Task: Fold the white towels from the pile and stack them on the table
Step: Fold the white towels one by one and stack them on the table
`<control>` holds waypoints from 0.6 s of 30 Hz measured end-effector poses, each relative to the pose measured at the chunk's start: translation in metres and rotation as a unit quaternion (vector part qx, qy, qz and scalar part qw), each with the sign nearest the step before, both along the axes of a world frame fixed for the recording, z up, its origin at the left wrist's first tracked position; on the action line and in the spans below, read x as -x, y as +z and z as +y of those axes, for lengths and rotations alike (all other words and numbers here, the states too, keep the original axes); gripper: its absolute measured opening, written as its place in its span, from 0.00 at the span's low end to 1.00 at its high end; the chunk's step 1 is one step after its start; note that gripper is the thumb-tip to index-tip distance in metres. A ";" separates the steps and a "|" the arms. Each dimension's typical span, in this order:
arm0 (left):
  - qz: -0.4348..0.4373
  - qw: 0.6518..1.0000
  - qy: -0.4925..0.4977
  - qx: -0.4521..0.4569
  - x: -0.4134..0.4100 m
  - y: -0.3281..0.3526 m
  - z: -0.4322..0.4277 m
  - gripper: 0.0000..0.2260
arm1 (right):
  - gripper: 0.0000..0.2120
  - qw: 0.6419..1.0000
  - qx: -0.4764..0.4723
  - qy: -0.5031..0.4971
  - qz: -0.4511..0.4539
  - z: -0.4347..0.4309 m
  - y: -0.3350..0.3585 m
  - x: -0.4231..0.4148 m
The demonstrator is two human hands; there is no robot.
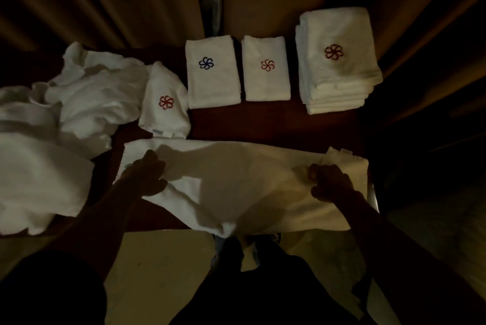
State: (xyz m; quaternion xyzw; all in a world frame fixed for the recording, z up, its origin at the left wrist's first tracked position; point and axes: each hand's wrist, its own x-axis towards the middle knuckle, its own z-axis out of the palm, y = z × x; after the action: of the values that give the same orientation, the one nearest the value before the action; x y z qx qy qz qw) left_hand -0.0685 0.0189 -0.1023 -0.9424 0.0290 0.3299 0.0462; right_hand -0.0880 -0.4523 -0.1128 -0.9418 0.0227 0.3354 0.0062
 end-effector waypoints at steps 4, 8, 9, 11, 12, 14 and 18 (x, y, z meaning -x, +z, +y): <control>-0.031 0.999 0.027 0.027 0.002 -0.003 -0.011 0.28 | 0.36 0.998 0.021 -0.067 0.009 -0.001 -0.010 0.002; -0.066 0.994 0.069 0.045 0.004 -0.016 -0.011 0.33 | 0.32 0.988 -0.038 -0.139 -0.050 0.003 -0.019 -0.004; -0.069 0.993 0.082 0.050 0.004 -0.018 -0.010 0.34 | 0.29 0.985 -0.051 -0.145 -0.079 0.004 -0.019 -0.008; -0.086 0.988 0.102 0.072 0.001 -0.020 -0.008 0.33 | 0.28 0.979 -0.074 -0.143 -0.123 0.004 -0.021 -0.017; -0.101 0.985 0.109 0.085 -0.001 -0.020 -0.006 0.32 | 0.28 0.977 -0.088 -0.144 -0.134 0.005 -0.021 -0.023; -0.120 0.981 0.120 0.092 -0.003 -0.022 -0.004 0.31 | 0.27 0.972 -0.109 -0.146 -0.147 0.007 -0.022 -0.032; -0.115 0.984 0.119 0.063 -0.005 -0.021 -0.007 0.31 | 0.25 0.972 -0.115 -0.117 -0.167 0.007 -0.020 -0.040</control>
State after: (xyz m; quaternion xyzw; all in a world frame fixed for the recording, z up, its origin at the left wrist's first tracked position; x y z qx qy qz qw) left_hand -0.0633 0.0120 -0.1237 -0.9718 -0.0679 0.2202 -0.0501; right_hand -0.0483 -0.4452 -0.1326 -0.9681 0.0927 0.1711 0.1577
